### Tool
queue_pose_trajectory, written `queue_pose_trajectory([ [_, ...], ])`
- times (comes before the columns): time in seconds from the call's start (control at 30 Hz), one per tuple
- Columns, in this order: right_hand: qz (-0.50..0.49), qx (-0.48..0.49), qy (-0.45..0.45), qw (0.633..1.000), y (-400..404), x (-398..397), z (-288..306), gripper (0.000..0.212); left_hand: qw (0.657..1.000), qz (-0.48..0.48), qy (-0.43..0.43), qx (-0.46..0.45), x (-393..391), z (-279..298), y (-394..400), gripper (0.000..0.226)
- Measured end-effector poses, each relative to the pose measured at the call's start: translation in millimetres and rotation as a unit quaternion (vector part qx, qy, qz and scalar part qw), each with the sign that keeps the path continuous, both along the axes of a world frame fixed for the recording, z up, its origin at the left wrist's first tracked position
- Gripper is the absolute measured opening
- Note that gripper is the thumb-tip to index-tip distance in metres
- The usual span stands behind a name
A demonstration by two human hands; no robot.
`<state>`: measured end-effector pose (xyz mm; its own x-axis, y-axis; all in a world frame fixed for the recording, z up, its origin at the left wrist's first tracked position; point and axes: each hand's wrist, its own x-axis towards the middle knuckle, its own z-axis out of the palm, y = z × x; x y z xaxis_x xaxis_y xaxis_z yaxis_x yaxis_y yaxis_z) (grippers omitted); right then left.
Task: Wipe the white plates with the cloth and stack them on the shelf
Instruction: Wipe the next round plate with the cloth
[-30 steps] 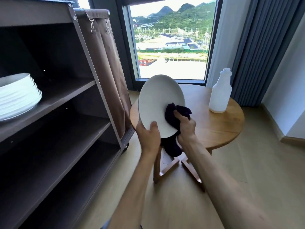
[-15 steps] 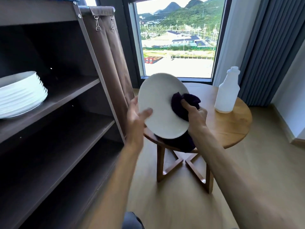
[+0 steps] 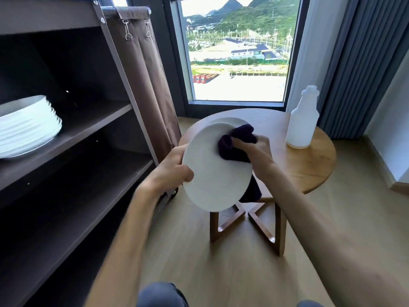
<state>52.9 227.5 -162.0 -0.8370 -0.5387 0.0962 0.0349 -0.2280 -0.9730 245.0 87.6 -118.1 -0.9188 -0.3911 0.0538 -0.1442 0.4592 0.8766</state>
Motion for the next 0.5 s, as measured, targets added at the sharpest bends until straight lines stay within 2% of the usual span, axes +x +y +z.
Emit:
queue_pose_trajectory([
  [0.07, 0.014, 0.027, 0.046, 0.998, -2, 4, 3, 0.018, 0.999, 0.019, -0.04, 0.004, 0, 8, -6, 0.045],
  [0.17, -0.017, 0.008, 0.035, 0.999, -6, 6, 1, 0.013, 0.987, 0.105, 0.022, 0.124, -3, 9, 4, 0.039],
  [0.23, -0.072, -0.02, -0.021, 0.997, -12, 3, -5, 0.012, 0.948, 0.215, 0.122, 0.201, -5, -8, 23, 0.035],
  [0.3, -0.122, -0.048, -0.118, 0.984, -18, 4, -13, 0.017, 0.904, 0.3, 0.193, 0.237, -10, -33, 50, 0.044],
  [0.4, -0.119, -0.081, -0.206, 0.968, -29, 15, -24, 0.025, 0.895, 0.297, 0.233, 0.237, -27, -60, 86, 0.067],
  [0.5, -0.092, -0.07, -0.205, 0.972, -30, 16, -28, 0.03, 0.892, 0.307, 0.251, 0.219, -37, -61, 86, 0.073],
])
